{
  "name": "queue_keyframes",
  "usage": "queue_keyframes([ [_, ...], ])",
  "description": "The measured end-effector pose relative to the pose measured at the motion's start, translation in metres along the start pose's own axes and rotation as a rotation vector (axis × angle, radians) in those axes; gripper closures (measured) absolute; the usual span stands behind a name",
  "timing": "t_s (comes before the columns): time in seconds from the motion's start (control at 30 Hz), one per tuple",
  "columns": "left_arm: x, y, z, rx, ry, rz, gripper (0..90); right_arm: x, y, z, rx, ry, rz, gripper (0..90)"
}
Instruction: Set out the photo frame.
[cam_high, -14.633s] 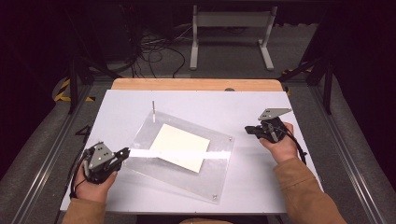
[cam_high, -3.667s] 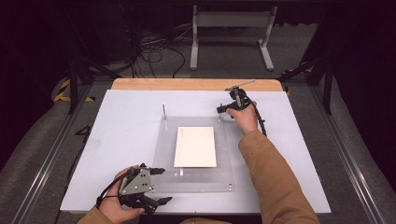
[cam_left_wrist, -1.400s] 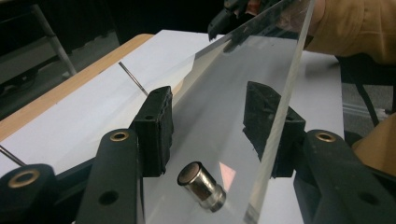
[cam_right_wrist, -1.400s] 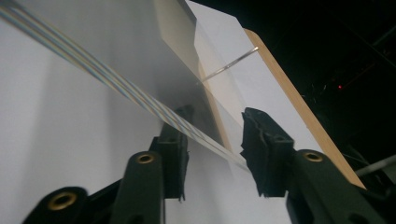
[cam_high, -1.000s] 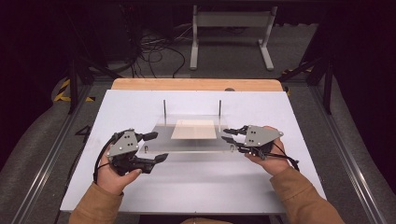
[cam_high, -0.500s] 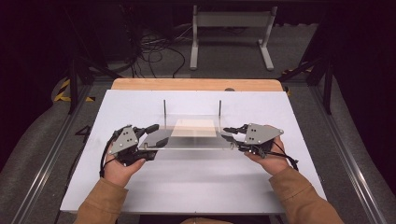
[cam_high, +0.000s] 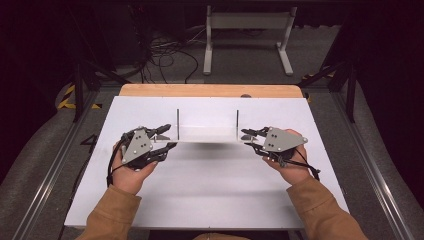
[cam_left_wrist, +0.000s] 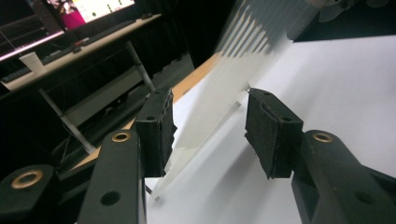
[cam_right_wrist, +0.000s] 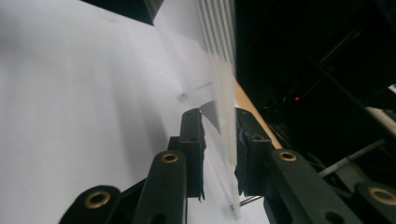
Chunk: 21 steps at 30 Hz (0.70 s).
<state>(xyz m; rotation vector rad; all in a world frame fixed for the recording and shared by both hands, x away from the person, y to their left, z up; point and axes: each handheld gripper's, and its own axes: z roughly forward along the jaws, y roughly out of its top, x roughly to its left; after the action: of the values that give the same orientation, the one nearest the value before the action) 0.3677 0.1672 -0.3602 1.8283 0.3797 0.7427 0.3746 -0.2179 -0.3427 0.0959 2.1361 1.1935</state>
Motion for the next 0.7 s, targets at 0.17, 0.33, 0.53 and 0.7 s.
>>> queue_keyframes([
  [0.17, 0.003, 0.014, -0.002, -0.033, 0.009, 0.014, 52.8, -0.006, 0.009, -0.009, -0.029, -0.022, 0.001, 75.2],
  [0.33, 0.008, 0.034, -0.006, -0.080, -0.027, -0.011, 52.8, -0.016, 0.014, -0.021, -0.082, 0.021, 0.101, 74.7],
  [0.53, 0.013, 0.044, 0.000, -0.132, -0.109, -0.144, 53.3, -0.026, 0.025, -0.042, -0.120, 0.075, 0.241, 73.9],
  [0.7, 0.016, 0.048, 0.012, -0.149, -0.124, -0.191, 53.6, -0.037, 0.024, -0.046, -0.097, 0.094, 0.319, 73.1],
])
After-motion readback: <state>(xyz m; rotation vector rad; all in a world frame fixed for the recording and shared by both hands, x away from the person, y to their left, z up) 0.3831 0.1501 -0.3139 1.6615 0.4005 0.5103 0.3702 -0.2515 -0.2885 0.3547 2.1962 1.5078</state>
